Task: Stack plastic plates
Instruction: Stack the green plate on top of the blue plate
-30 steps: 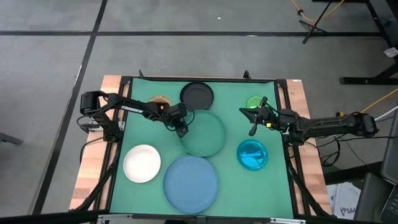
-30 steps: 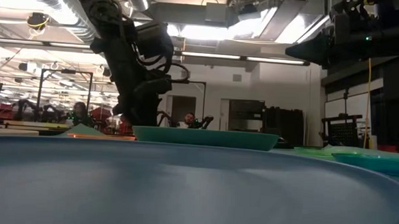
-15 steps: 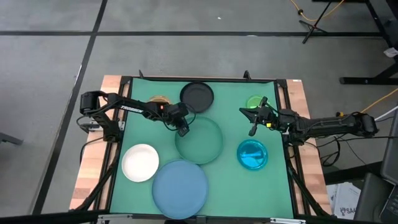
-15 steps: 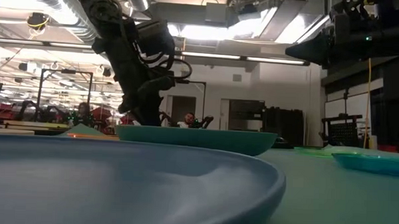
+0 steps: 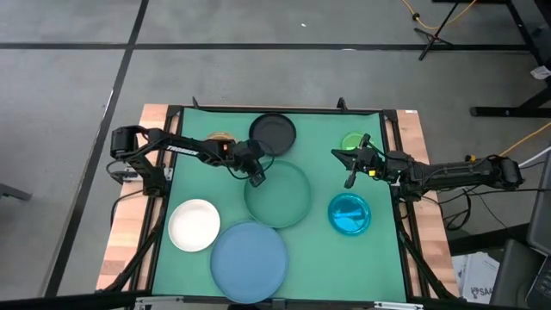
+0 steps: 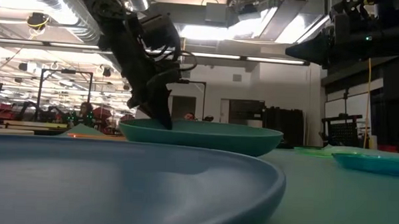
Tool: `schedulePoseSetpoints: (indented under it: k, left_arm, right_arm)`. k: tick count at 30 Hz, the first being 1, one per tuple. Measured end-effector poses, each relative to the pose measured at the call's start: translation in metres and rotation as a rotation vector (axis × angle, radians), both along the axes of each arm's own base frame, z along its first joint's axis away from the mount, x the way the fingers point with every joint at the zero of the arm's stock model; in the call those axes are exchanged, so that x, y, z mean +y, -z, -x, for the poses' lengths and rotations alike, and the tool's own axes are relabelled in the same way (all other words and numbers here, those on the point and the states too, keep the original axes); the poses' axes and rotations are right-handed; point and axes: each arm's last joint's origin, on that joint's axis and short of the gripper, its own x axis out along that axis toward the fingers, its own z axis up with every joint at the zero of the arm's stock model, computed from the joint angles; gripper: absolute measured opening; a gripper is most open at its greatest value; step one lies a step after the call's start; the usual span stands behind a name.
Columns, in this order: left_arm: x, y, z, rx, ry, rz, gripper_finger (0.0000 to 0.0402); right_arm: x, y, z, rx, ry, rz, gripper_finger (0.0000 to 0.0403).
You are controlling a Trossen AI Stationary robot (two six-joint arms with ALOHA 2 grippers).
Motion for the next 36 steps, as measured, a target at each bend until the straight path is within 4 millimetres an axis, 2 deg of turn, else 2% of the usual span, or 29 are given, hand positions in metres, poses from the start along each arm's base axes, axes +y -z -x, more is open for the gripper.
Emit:
schedulePoseSetpoints:
  k: [12,28,31,36]
  left_arm:
    - [0.003,-0.036,-0.018,-0.014,0.052,-0.035,0.0010]
    - [-0.005,-0.054,-0.027,0.003,0.103,-0.089,0.0003]
    - [-0.009,-0.061,-0.025,-0.014,0.114,-0.091,0.0003]
    - [-0.019,-0.085,-0.013,-0.059,0.127,-0.106,0.0003]
  right_arm:
    - [0.000,0.001,0.000,0.006,0.000,-0.001,0.0001]
    - [0.000,0.001,0.000,0.008,0.000,-0.001,0.0001]
    - [0.000,0.001,0.000,0.008,0.000,-0.001,0.0001]
    - [0.000,0.001,0.000,0.009,0.001,-0.002,0.0001]
